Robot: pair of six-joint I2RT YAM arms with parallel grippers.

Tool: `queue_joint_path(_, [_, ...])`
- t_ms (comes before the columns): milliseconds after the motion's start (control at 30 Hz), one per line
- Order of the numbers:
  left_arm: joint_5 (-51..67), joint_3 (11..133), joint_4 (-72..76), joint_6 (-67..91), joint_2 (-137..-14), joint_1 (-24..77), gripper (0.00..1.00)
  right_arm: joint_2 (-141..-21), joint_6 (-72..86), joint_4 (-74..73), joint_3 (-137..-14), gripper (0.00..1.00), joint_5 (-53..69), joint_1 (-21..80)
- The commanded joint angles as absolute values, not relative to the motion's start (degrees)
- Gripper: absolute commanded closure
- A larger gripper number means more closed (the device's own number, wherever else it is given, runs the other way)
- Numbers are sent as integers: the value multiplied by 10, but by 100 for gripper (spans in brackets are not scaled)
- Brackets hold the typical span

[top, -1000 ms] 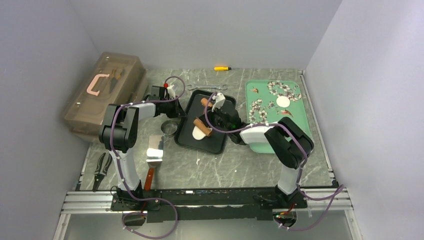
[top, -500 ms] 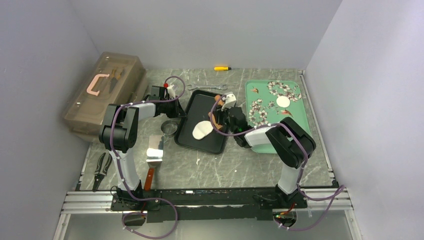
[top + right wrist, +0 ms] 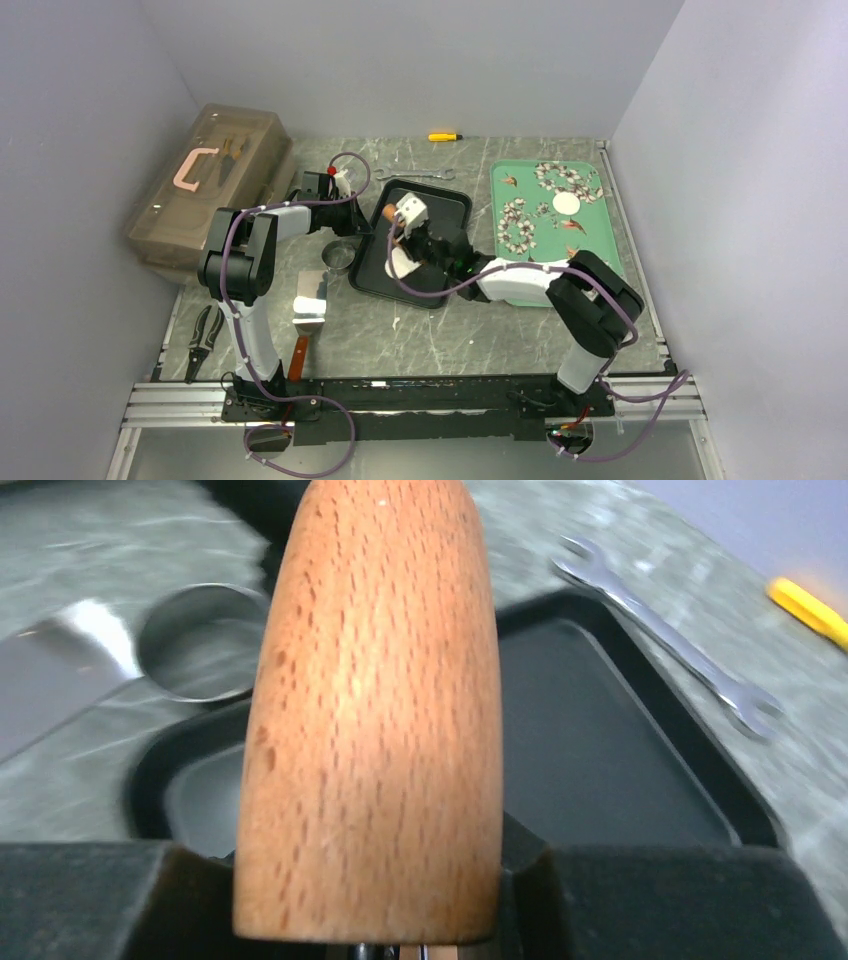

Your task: Roll out the dumpling wrappers from the dough

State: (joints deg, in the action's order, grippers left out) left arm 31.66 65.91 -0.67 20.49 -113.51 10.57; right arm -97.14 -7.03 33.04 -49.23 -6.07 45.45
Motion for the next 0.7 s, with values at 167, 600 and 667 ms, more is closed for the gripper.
queue_joint_path(167, [275, 647, -39, 194, -1163, 104, 100, -1055, -143, 458, -473, 100, 3, 491])
queue_joint_path(600, [278, 650, -38, 197, -1164, 104, 100, -1057, -101, 402, -380, 100, 59, 557])
queue_joint_path(667, [278, 650, -40, 197, -1165, 104, 100, -1062, -98, 392, -378, 100, 62, 563])
